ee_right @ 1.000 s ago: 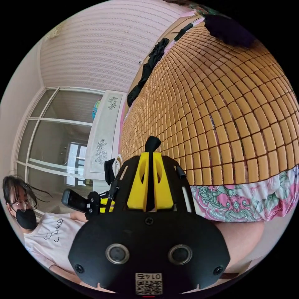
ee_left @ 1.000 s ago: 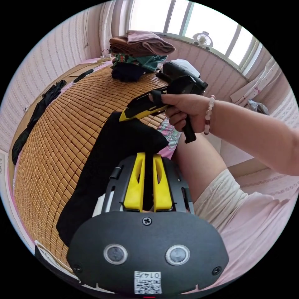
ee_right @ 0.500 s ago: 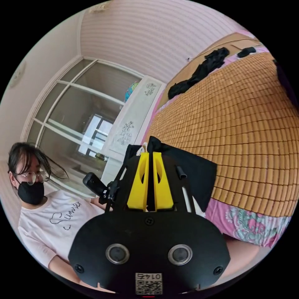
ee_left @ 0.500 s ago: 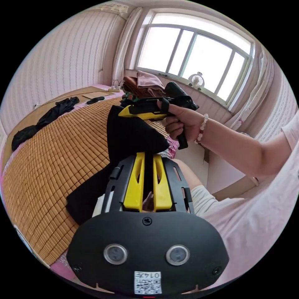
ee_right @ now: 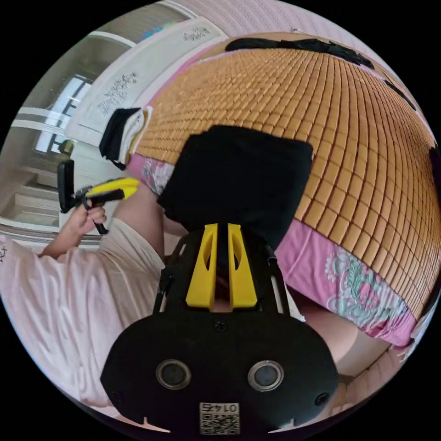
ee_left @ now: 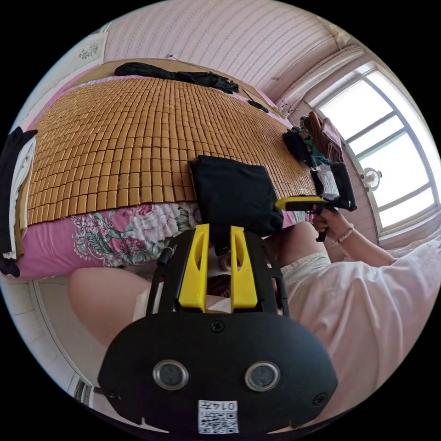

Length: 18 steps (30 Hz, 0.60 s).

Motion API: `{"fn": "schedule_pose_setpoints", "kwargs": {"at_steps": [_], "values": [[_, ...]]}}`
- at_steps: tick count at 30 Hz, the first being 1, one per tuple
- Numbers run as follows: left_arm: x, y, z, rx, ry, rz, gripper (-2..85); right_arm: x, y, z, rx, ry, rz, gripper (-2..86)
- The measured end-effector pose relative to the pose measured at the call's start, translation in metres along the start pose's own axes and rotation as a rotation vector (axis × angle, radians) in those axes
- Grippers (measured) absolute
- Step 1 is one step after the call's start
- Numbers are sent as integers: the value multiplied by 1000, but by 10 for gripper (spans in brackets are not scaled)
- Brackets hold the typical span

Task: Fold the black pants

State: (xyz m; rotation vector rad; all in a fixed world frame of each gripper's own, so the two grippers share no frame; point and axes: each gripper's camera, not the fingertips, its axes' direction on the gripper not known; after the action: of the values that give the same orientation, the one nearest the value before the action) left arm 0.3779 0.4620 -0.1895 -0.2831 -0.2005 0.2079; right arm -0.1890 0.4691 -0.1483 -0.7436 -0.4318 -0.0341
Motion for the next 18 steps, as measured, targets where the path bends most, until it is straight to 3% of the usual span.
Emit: {"fn": "schedule_pose_setpoints", "kwargs": {"at_steps": [6,11,15,18], "values": [[-10,-36,37,-100,-26,47,103,-19,7,-3,-50,93,-26,58],[-23,-51,37,-104,-74,53,120,-2,-2,-51,259,77,79,133],[-41,-52,43,-161,-48,-4,134,26,-13,-32,298,16,209,159],[-36,-48,39,-146,-97,50,135,32,-20,-16,317,-42,270,130]]}}
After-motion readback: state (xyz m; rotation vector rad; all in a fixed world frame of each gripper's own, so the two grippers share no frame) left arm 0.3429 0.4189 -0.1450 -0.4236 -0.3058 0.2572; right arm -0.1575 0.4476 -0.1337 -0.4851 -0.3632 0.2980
